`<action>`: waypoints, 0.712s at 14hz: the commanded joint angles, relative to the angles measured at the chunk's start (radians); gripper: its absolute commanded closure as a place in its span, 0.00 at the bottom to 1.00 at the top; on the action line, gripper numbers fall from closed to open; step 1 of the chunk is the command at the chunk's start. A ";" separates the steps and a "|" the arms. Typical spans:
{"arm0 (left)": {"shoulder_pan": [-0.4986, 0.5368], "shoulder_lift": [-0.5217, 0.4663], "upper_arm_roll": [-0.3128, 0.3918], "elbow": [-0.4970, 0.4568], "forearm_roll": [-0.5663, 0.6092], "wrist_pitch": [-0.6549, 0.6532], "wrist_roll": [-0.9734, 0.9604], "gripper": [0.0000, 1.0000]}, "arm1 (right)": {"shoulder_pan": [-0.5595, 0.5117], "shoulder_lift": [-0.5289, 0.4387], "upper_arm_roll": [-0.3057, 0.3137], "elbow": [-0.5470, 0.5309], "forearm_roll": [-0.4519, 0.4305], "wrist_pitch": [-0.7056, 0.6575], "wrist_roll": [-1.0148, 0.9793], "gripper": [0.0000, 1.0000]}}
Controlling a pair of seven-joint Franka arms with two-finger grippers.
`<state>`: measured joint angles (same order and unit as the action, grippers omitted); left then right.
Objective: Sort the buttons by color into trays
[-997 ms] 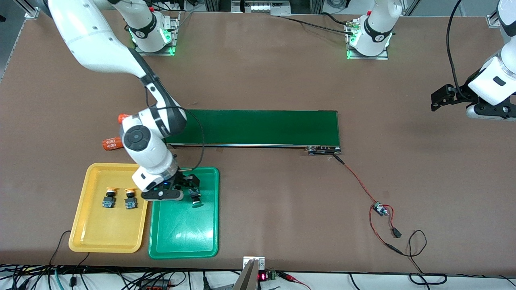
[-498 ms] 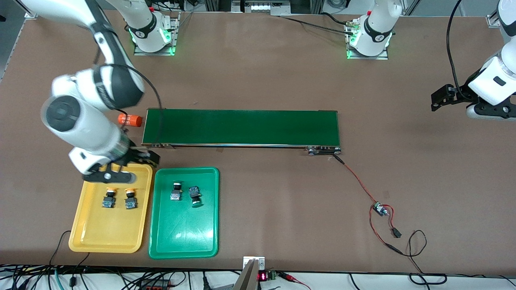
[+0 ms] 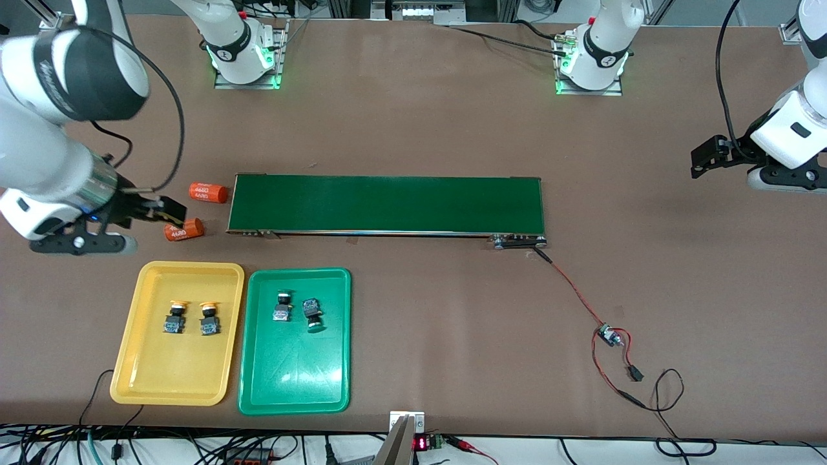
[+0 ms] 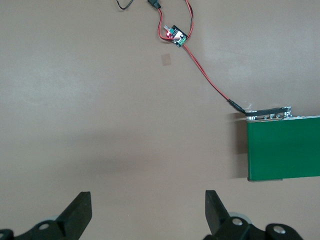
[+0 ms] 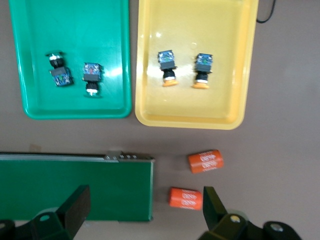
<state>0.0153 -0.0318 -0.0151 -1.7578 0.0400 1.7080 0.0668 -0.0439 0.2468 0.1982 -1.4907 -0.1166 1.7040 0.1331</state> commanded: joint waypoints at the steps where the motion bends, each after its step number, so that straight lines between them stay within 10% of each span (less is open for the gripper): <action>1: -0.008 0.003 0.011 0.017 -0.008 -0.018 0.024 0.00 | -0.022 -0.067 -0.013 -0.029 0.022 -0.046 -0.059 0.00; 10: -0.006 0.003 0.011 0.015 -0.008 -0.019 0.025 0.00 | -0.080 -0.127 -0.058 -0.068 0.117 -0.058 -0.075 0.00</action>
<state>0.0153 -0.0318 -0.0148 -1.7578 0.0400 1.7080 0.0669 -0.0916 0.1654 0.1550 -1.5166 -0.0157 1.6570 0.0978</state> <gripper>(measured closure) 0.000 0.000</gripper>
